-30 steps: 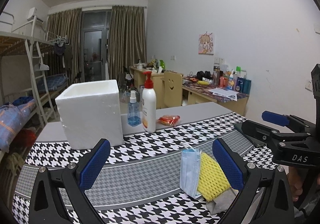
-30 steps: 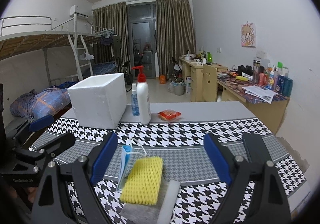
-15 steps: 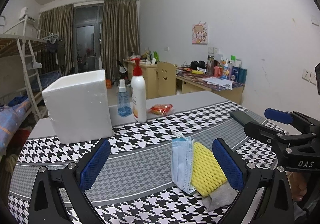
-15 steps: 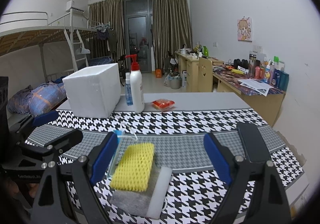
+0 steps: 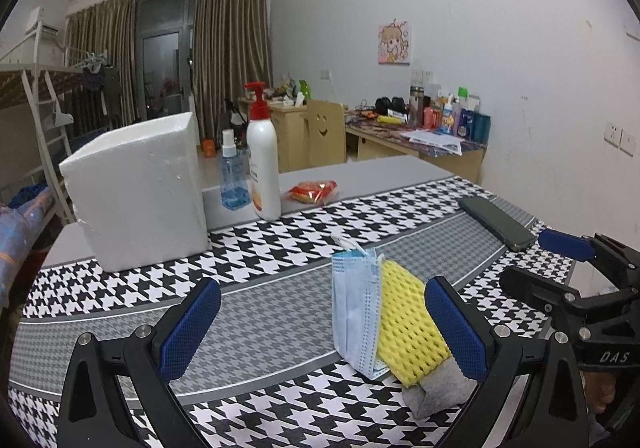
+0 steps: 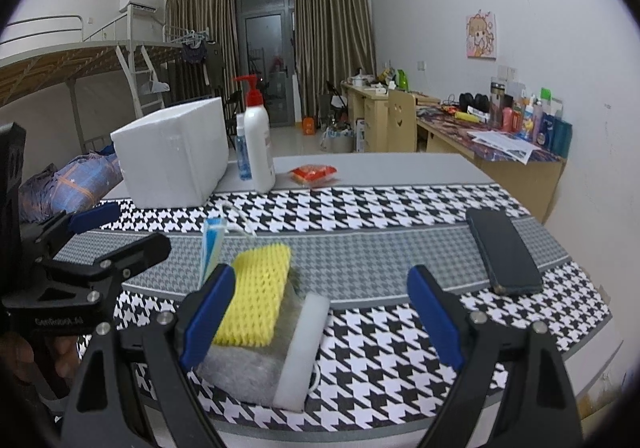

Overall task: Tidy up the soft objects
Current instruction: 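Move both tools toward the blue mask and yellow sponge, then close the left gripper on the blue mask while the right gripper closes on the white foam strip, then lift the blue mask with the left gripper while the right gripper lifts the foam strip, then carry the mask and foam strip in both grippers over the white foam box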

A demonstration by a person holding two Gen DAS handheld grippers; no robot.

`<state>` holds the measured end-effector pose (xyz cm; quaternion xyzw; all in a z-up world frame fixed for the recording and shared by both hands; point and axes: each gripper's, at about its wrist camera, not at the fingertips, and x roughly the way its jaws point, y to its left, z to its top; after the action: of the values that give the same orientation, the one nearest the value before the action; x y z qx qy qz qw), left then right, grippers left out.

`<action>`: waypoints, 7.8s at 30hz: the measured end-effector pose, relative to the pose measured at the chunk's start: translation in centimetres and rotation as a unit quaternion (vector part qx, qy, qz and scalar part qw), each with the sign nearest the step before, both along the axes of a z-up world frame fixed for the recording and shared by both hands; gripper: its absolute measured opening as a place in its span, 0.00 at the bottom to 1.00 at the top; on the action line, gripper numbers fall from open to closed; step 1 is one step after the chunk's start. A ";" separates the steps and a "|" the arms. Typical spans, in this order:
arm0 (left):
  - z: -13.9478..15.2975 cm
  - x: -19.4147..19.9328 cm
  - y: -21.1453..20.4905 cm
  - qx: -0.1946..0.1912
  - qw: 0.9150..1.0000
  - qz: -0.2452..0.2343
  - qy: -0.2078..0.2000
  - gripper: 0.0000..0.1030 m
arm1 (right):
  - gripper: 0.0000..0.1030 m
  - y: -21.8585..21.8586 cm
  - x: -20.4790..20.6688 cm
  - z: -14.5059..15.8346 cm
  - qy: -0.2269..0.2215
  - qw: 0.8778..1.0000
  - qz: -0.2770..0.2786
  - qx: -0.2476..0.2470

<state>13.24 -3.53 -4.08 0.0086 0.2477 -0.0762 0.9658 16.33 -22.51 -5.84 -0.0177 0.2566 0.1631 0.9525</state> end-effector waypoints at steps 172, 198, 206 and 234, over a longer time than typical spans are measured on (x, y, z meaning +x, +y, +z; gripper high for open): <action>8.8 -0.1 5.2 0.015 0.995 0.051 -0.081 0.05 | 0.18 4.9 1.4 6.8 -0.068 0.991 0.110 0.039; 10.3 0.7 8.3 0.018 0.991 0.081 -0.102 0.05 | 0.18 8.3 2.9 9.4 -0.100 0.985 0.131 0.041; 11.0 1.1 9.7 0.020 0.988 0.099 -0.113 0.05 | 0.18 9.7 3.4 10.2 -0.111 0.984 0.137 0.035; 11.8 3.9 14.4 0.017 0.980 0.158 -0.119 0.05 | 0.18 14.7 6.8 12.2 -0.126 0.977 0.171 0.023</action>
<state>17.18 10.91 7.74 -0.0052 0.1304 0.0827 0.9880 23.12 -7.84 6.37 -0.0603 0.1236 0.3256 0.9354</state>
